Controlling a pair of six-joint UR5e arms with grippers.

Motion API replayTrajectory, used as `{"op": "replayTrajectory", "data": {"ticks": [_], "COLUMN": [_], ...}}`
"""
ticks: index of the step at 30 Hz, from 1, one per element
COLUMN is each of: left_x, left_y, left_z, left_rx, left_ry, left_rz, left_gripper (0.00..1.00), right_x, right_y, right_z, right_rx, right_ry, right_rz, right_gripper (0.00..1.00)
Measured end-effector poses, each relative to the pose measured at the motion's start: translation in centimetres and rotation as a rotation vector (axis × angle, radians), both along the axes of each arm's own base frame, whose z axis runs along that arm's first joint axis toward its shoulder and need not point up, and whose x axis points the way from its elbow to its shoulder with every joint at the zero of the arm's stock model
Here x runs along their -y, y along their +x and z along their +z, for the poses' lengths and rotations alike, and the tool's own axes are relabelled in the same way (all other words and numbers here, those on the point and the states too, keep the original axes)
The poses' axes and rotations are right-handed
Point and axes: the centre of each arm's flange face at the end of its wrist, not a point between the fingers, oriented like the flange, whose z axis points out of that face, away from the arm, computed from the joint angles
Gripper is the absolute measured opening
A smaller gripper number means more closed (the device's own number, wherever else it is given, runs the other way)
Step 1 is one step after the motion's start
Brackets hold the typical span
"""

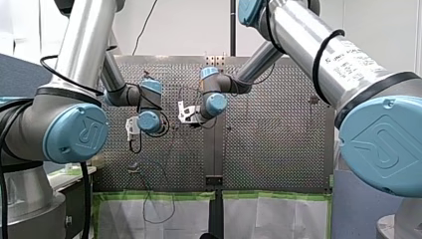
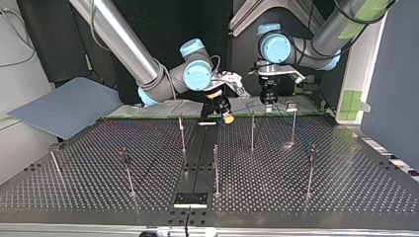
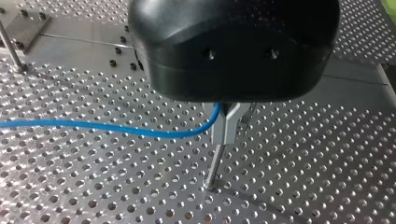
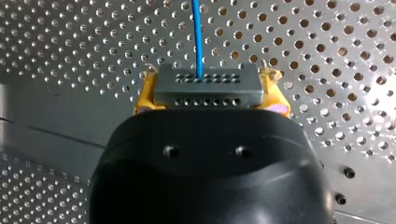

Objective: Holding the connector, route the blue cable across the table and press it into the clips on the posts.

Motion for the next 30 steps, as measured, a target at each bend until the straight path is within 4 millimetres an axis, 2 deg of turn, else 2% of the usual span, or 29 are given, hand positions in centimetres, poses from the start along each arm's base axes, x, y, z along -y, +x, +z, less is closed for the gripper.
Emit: {"op": "replayTrajectory", "data": {"ticks": [6,10,18,27,30], "left_x": [0.1,0.1,-0.4,-0.8,-0.9], "left_y": [1.0,1.8,3.4,5.5,6.4], "left_z": [-1.8,-1.8,-1.1,-2.8,-2.8], "left_rx": [0.015,0.040,0.070,0.064,0.074], "left_ry": [-0.020,-0.039,-0.064,-0.076,-0.087], "left_rz": [-0.037,-0.050,-0.045,-0.063,-0.069], "left_gripper": [0.00,0.00,0.00,0.00,0.00], "right_x": [0.0,0.5,2.0,3.4,3.7], "right_y": [0.2,0.2,-0.1,-0.4,-0.5], "right_z": [-1.9,-2.7,-2.5,-2.2,-2.2], "right_rx": [-0.007,0.002,0.042,0.090,0.095], "right_ry": [0.013,0.012,-0.003,0.002,0.003], "right_rz": [0.001,-0.003,-0.018,-0.011,-0.014], "right_gripper": [0.00,0.00,0.00,0.00,0.00]}}
